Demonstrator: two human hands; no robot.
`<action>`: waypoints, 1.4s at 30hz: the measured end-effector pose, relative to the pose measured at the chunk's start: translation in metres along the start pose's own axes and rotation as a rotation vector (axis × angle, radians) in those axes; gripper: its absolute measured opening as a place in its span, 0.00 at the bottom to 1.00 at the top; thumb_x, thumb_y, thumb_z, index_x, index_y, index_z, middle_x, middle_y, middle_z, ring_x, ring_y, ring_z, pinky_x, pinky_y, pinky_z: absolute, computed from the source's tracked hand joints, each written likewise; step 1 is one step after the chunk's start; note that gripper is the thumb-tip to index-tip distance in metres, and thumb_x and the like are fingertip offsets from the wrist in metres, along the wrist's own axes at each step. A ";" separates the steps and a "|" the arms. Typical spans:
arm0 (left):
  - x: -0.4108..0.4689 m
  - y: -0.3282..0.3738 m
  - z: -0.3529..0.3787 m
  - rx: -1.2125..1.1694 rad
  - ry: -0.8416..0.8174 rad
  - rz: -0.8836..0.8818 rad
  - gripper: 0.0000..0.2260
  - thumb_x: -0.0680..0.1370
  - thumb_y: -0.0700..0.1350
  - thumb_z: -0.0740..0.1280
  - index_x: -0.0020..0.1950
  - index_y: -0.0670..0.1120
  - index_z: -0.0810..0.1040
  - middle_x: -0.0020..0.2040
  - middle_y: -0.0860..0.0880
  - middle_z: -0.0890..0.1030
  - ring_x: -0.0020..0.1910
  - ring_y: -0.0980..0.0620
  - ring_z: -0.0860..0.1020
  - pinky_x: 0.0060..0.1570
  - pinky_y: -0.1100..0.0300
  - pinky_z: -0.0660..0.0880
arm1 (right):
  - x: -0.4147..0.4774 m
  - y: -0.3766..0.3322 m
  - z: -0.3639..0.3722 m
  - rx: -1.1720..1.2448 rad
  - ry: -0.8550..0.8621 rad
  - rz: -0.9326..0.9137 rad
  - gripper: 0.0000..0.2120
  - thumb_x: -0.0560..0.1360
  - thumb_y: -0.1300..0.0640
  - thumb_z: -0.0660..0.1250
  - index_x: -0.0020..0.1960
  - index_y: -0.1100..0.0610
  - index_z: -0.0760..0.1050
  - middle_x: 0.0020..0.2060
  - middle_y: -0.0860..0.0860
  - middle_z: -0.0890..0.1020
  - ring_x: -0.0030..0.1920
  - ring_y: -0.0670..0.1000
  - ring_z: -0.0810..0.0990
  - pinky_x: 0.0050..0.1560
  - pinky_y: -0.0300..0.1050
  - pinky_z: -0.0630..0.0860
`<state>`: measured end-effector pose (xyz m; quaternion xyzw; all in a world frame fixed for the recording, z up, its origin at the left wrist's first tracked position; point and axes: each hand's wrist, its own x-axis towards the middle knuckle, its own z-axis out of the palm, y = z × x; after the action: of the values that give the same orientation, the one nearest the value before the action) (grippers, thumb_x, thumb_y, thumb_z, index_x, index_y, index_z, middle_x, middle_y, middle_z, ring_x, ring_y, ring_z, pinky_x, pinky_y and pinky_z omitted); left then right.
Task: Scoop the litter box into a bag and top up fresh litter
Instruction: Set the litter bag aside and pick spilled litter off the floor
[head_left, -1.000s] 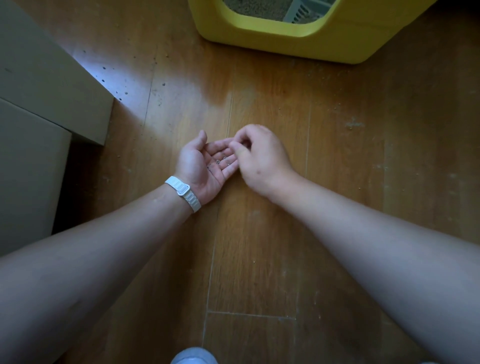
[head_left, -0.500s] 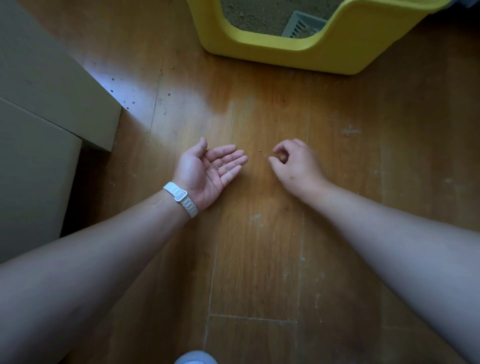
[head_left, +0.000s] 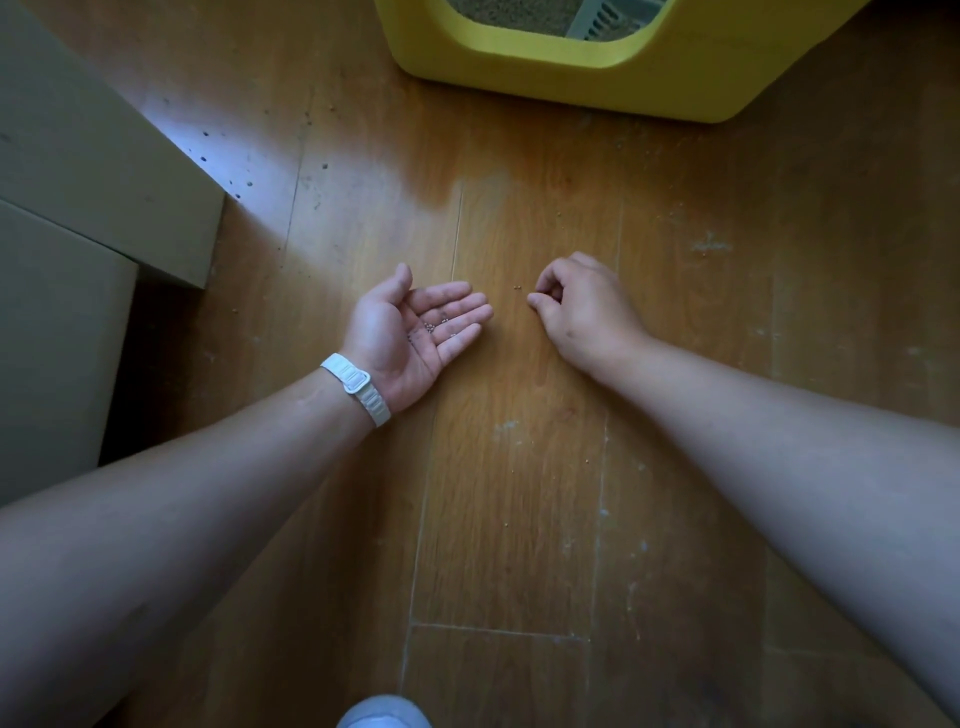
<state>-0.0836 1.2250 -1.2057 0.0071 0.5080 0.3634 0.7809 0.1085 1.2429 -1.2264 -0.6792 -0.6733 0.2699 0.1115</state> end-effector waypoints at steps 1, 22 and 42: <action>0.000 0.000 0.000 0.000 0.002 0.000 0.28 0.84 0.56 0.50 0.54 0.35 0.78 0.50 0.37 0.84 0.49 0.43 0.84 0.50 0.54 0.80 | 0.000 -0.001 0.000 -0.012 -0.010 -0.006 0.07 0.78 0.56 0.67 0.49 0.60 0.79 0.48 0.53 0.77 0.50 0.53 0.75 0.51 0.47 0.73; -0.007 -0.003 0.015 -0.249 -0.264 -0.016 0.24 0.83 0.55 0.51 0.51 0.37 0.77 0.56 0.37 0.79 0.62 0.41 0.77 0.66 0.49 0.71 | -0.043 -0.102 -0.015 0.225 -0.054 -0.252 0.05 0.78 0.61 0.63 0.48 0.61 0.76 0.48 0.57 0.76 0.50 0.57 0.75 0.52 0.49 0.69; -0.093 0.016 0.143 -0.265 -0.163 0.181 0.28 0.83 0.56 0.52 0.54 0.33 0.78 0.51 0.35 0.83 0.53 0.39 0.82 0.65 0.48 0.73 | -0.069 -0.121 -0.108 1.524 0.370 0.323 0.21 0.84 0.50 0.55 0.74 0.57 0.66 0.72 0.51 0.70 0.69 0.44 0.71 0.63 0.36 0.73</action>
<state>0.0014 1.2348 -1.0571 -0.0208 0.3878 0.4943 0.7778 0.0643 1.2073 -1.0594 -0.5391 -0.1677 0.5514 0.6142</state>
